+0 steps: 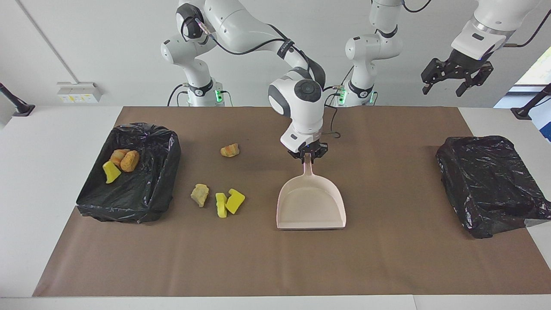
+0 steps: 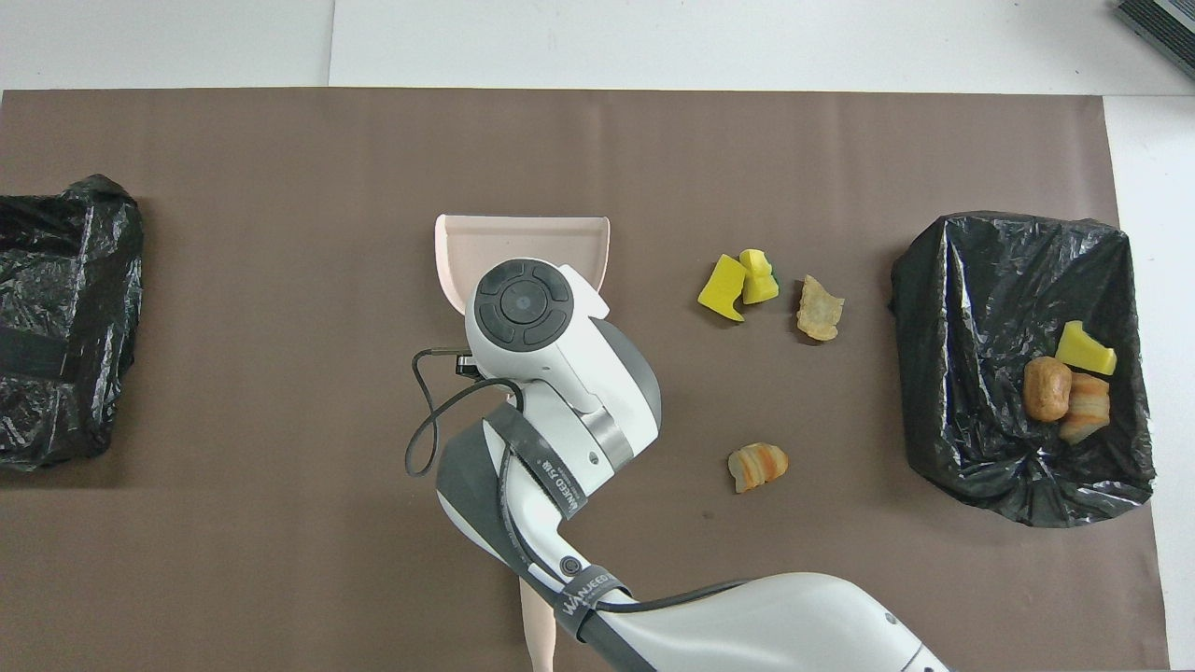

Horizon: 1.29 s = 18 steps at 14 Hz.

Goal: Sweep and dump trash in bin
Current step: 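Bring the dustpan back and set it down with the right gripper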

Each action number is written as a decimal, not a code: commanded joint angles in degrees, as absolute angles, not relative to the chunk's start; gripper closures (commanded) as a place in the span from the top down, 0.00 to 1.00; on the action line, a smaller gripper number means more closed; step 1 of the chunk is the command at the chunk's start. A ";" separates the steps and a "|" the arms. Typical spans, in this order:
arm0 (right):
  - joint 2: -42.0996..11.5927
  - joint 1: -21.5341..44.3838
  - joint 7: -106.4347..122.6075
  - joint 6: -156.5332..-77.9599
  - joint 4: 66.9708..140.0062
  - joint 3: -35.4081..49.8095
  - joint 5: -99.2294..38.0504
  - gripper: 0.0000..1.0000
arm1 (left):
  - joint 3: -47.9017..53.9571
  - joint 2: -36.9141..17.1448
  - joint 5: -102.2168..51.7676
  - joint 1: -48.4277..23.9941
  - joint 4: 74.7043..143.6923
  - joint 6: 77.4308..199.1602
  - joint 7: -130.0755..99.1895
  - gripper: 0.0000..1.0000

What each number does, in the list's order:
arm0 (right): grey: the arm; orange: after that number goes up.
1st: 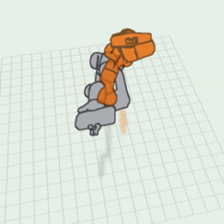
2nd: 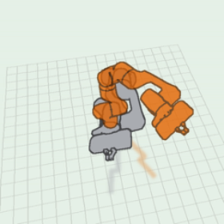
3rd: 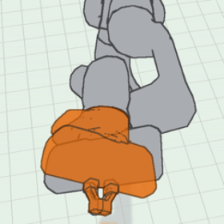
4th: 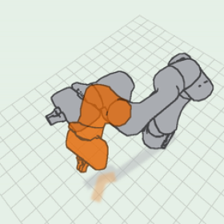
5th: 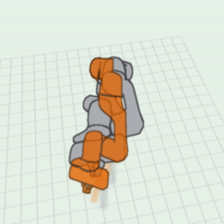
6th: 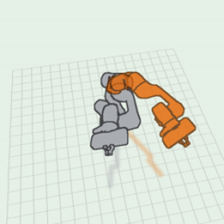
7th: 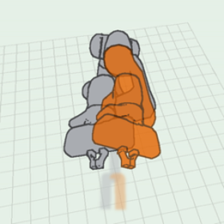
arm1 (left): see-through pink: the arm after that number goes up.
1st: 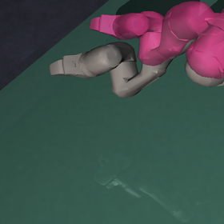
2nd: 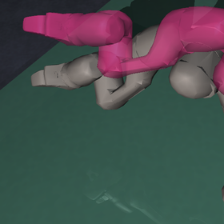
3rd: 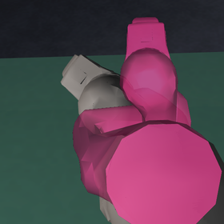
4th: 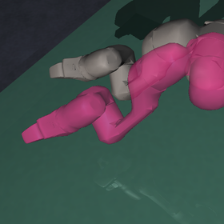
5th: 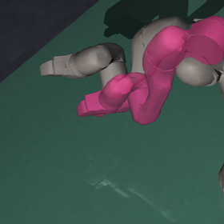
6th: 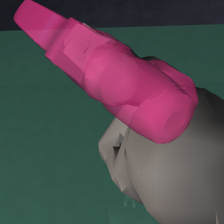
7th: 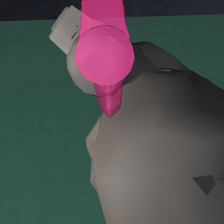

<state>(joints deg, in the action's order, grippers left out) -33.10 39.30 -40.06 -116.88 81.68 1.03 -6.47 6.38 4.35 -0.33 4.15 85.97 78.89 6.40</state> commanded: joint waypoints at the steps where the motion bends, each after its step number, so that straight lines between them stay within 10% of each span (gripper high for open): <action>1: -34.98 39.81 -41.22 -118.12 79.89 1.32 -7.82 0.00 | 6.94 5.71 0.53 5.01 87.45 78.57 6.86 1.00; 2: -34.89 39.64 -41.13 -118.12 79.89 1.32 -7.74 0.14 | 6.94 5.71 0.53 5.01 87.54 78.57 6.86 1.00; 3: -34.63 39.64 -40.61 -118.04 79.89 1.32 -7.21 0.79 | 6.94 5.71 0.53 5.01 87.54 78.57 6.94 1.00; 4: -34.28 40.16 -40.43 -117.43 79.98 1.23 -6.69 1.00 | 6.94 5.71 0.53 5.01 87.54 78.57 6.94 1.00; 9: -25.16 40.25 -40.78 -106.55 83.22 1.32 -7.73 1.00 | 6.94 5.71 0.53 5.01 87.36 79.45 6.85 1.00; 18: 5.07 48.50 -41.48 -111.68 122.12 3.87 -17.21 1.00 | 8.17 3.44 0.18 -3.67 95.52 93.57 1.86 1.00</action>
<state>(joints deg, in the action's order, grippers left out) -1.82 46.86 -40.46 -105.27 110.47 3.86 -14.44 8.73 3.66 -0.35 -0.27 90.81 88.10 4.30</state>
